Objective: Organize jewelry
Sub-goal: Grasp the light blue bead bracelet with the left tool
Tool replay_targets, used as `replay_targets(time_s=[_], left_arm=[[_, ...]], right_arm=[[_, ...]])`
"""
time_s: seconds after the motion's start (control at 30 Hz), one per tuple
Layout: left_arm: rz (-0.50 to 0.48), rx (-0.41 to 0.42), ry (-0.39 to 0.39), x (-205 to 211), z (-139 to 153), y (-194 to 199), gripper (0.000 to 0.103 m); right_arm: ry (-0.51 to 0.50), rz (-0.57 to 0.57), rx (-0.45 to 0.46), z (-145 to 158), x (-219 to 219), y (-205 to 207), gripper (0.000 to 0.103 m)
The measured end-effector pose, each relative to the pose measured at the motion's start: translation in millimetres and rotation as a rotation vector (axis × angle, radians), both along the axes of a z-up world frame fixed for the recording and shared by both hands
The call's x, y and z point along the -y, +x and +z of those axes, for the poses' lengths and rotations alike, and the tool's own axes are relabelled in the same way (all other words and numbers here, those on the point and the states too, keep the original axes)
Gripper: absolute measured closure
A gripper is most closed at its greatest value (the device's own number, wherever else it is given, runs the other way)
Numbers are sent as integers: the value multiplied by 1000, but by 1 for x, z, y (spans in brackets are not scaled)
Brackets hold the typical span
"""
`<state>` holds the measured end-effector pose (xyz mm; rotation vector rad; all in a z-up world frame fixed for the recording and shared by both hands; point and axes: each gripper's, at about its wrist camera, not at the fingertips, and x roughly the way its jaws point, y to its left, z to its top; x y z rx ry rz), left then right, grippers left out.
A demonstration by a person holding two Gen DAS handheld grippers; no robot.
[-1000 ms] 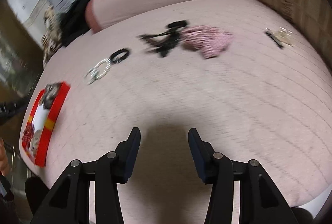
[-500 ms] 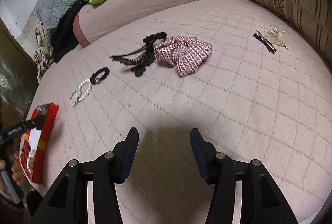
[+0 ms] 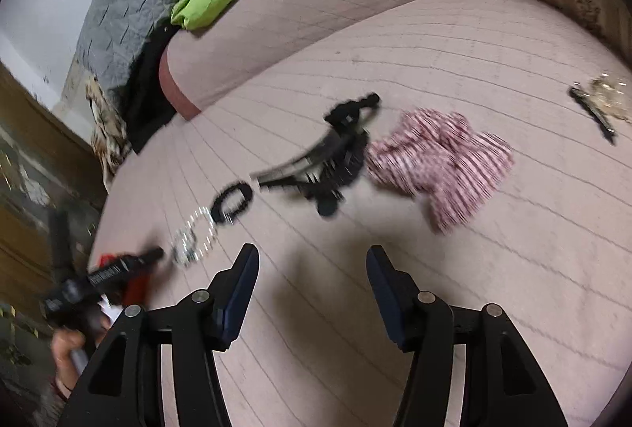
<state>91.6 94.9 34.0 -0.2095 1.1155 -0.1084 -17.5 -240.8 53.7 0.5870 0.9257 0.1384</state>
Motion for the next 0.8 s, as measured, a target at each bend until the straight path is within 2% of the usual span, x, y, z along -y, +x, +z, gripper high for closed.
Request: replay_targets(time_s=[0.17, 0.33, 0.37, 0.4, 0.43, 0.47, 0.63, 0.8], left_arm=[[7, 32, 31, 5, -3, 5, 54], [-3, 74, 103, 12, -5, 1, 56], [0, 80, 128, 13, -5, 1, 64], [2, 85, 149, 14, -5, 1, 84], [-9, 81, 134, 14, -5, 0, 95], [-11, 71, 117, 12, -6, -1, 98], [1, 80, 143, 14, 4, -13, 98], [-27, 119, 164, 31, 23, -38, 98]], right_arm=[[37, -39, -8, -6, 0, 28, 40], [84, -71, -37, -17, 1, 51, 40], [87, -71, -40, -18, 0, 53, 40], [87, -69, -39, -18, -1, 54, 40], [84, -65, -37, -18, -2, 54, 40], [83, -59, -36, -17, -4, 54, 40], [86, -40, -35, -18, -7, 40, 40], [74, -24, -45, -17, -5, 15, 40]])
